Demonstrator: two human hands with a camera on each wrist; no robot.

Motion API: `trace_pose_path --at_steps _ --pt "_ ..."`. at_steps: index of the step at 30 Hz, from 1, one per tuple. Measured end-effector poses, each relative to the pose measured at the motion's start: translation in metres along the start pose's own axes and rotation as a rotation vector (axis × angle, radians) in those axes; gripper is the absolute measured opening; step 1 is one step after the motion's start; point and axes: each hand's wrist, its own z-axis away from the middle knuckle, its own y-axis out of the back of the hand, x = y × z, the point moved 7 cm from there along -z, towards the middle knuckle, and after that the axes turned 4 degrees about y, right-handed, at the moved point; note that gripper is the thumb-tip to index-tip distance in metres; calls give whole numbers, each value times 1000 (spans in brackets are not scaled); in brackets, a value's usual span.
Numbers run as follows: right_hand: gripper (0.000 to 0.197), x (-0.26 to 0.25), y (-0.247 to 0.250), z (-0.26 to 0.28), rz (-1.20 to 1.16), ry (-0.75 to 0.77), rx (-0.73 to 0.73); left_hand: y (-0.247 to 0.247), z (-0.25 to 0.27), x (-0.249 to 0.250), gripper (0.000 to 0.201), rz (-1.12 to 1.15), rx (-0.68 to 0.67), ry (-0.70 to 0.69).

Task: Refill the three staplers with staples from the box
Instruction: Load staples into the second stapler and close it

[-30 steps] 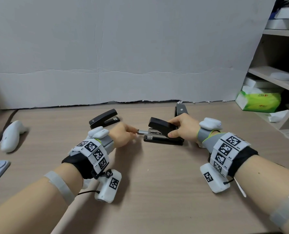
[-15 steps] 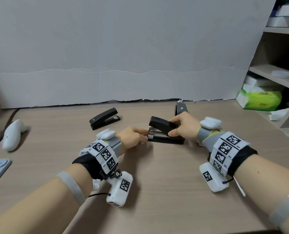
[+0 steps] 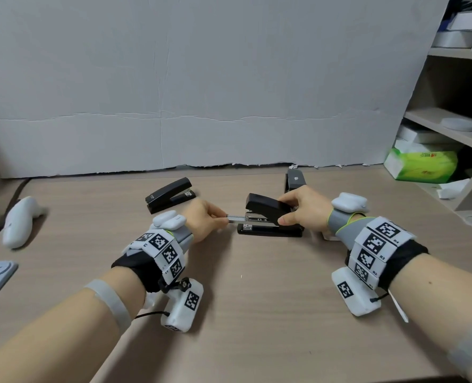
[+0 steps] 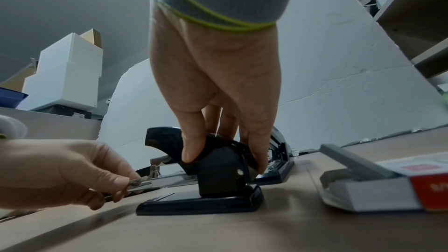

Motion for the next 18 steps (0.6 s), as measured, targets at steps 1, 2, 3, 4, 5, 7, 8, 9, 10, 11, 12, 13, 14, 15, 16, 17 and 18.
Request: trace_pose_path --at_steps 1,2,3,4,5,7,8,9,10,11,12,13,14,15,16,17,18 --pt "21 1 1 1 1 -6 6 6 -1 -2 4 -39 23 -4" --pt "20 2 2 1 7 -14 10 10 -3 -4 6 -88 36 -4" --pt "20 1 3 2 22 -21 11 13 -5 -5 10 -138 45 0" --pt "20 0 3 2 46 -31 9 15 -7 -5 15 -182 46 1" --pt "21 -1 3 2 73 -42 2 15 -8 -5 21 -206 30 -6" --pt "25 -5 1 0 124 -71 -18 8 -10 -1 40 -209 -64 -10" --pt "30 -7 -1 -1 145 -81 -25 2 -10 2 51 -226 -118 -17" --pt "35 -11 -2 -3 162 -79 -20 -3 -10 8 61 -266 -158 -32" --pt "40 -16 -3 -4 171 -60 -5 -9 -10 14 68 -315 -183 -57" --pt "43 -22 -3 -5 171 -28 12 -14 -10 23 70 -364 -197 -93" --pt "44 -30 -4 -6 165 7 21 -20 -9 33 69 -408 -203 -130" --pt "42 -37 -5 -6 157 41 20 -25 -9 43 63 -452 -203 -161" --pt "34 -42 -6 -7 153 69 13 -30 -8 51 55 -505 -202 -181" --pt "24 -47 -7 -7 154 89 5 -34 -8 57 46 -560 -201 -189" --pt "17 -50 -7 -7 153 100 1 -37 -7 61 41 -599 -205 -182" --pt "14 -49 -7 -7 147 100 -1 -40 -9 62 39 -613 -214 -172" --pt "13 -47 -6 -7 127 94 -1 -42 -10 62 38 -613 -221 -167"
